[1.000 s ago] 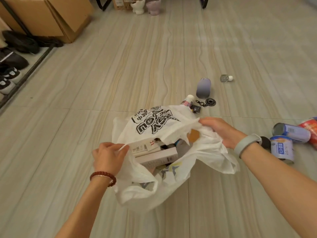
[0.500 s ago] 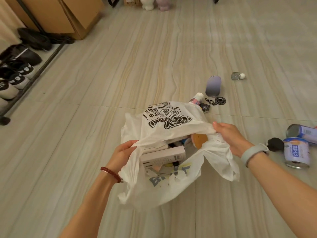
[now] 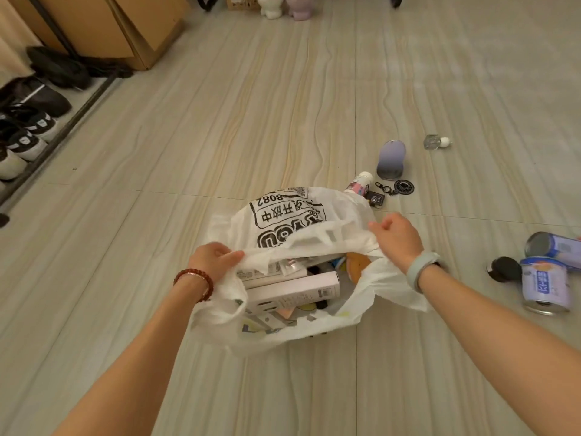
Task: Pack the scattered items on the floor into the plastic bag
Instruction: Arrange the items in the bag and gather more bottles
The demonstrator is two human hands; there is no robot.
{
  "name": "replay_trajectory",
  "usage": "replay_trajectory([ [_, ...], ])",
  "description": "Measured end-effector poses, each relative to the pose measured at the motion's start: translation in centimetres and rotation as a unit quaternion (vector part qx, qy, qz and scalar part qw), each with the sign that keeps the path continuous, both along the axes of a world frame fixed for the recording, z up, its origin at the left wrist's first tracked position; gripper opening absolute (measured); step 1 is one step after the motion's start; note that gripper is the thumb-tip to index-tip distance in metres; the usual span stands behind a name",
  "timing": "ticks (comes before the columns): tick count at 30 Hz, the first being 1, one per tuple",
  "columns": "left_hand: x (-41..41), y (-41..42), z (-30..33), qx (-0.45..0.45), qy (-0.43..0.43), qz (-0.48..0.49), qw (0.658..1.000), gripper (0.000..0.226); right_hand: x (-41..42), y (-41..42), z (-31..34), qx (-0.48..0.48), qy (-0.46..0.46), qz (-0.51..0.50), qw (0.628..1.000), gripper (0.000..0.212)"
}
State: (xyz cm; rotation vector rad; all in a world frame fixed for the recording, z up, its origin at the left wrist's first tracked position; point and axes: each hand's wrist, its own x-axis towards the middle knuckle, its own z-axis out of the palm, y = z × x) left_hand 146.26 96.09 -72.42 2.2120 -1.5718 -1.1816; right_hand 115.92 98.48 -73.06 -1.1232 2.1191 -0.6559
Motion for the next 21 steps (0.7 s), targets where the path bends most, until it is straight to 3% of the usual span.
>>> replay_trajectory([
  [2, -0.5, -0.4, 1.7, -0.047, -0.113, -0.051, 0.991, 0.037, 0.7, 0.6, 0.0, -0.108, 0.155, 0.026, 0.982, 0.019],
  [4, -1.4, 0.3, 4.4, -0.141, -0.196, -0.092, 0.966, 0.041, 0.9, 1.4, -0.3, -0.238, 0.291, 0.08, 0.923, 0.019],
  [6, -3.5, 2.5, 6.8, -0.241, -0.15, -0.103, 0.953, 0.038, 0.9, 2.5, -0.6, -0.347, 0.367, 0.135, 0.852, 0.013],
  [8, -6.2, 5.8, 7.3, -0.282, -0.105, -0.153, 0.941, 0.039, 1.2, 4.0, -1.5, -0.375, 0.394, 0.196, 0.816, 0.013],
  [12, -8.5, 9.7, 2.5, -0.222, -0.213, -0.257, 0.916, 0.053, 1.4, 5.7, -3.4, -0.286, 0.444, 0.239, 0.815, 0.034],
  [16, -6.1, 8.3, -1.3, -0.244, -0.325, -0.293, 0.866, 0.07, 1.2, 5.7, -4.5, -0.207, 0.487, 0.251, 0.81, 0.047],
  [19, -3.6, 6.4, -2.4, -0.24, -0.33, -0.289, 0.866, 0.074, 1.0, 4.8, -4.7, -0.168, 0.471, 0.231, 0.835, 0.05],
  [21, -2.4, 5.5, -2.3, -0.267, -0.289, -0.242, 0.887, 0.057, 0.9, 4.0, -4.7, -0.169, 0.448, 0.22, 0.85, 0.042],
])
